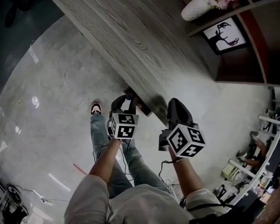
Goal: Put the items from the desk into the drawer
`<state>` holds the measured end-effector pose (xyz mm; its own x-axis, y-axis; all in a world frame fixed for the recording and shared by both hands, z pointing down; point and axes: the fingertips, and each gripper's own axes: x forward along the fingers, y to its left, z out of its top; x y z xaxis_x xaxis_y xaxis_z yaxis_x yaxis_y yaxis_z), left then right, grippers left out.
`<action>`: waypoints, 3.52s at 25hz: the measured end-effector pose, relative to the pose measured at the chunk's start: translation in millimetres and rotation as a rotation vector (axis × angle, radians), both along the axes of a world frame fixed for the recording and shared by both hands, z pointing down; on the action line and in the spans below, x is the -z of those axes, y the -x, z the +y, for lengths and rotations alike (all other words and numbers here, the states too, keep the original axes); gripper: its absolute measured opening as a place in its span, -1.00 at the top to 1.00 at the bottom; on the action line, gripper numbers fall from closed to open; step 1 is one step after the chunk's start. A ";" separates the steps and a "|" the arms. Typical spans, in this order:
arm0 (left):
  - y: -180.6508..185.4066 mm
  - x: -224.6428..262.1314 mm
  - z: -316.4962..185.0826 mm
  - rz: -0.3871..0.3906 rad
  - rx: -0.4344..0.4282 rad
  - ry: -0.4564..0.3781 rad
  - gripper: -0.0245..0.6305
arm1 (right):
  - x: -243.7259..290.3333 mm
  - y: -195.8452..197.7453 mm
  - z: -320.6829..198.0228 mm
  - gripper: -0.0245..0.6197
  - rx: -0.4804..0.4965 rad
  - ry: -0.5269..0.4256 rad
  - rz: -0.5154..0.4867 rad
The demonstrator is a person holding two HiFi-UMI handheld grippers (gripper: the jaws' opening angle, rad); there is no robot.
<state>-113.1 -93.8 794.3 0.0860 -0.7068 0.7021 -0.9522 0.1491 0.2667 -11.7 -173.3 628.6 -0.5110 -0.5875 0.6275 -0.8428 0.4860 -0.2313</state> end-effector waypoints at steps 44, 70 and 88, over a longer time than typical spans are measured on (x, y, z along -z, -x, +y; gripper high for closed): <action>-28.7 -23.6 -9.8 0.066 -0.049 0.042 0.52 | -9.1 -21.6 0.6 0.93 -0.065 0.043 -0.031; 5.6 75.7 28.6 0.023 0.003 0.005 0.64 | 28.3 -10.5 10.7 0.93 -0.090 0.030 -0.059; 10.4 201.0 25.9 0.013 -0.043 -0.139 0.83 | 68.5 -8.5 31.0 0.93 -0.124 -0.030 -0.071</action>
<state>-123.5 -67.9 593.4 0.1267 -0.7926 0.5964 -0.9533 0.0689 0.2940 -3.2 -142.3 560.1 -0.4758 -0.6669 0.5735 -0.8789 0.3864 -0.2798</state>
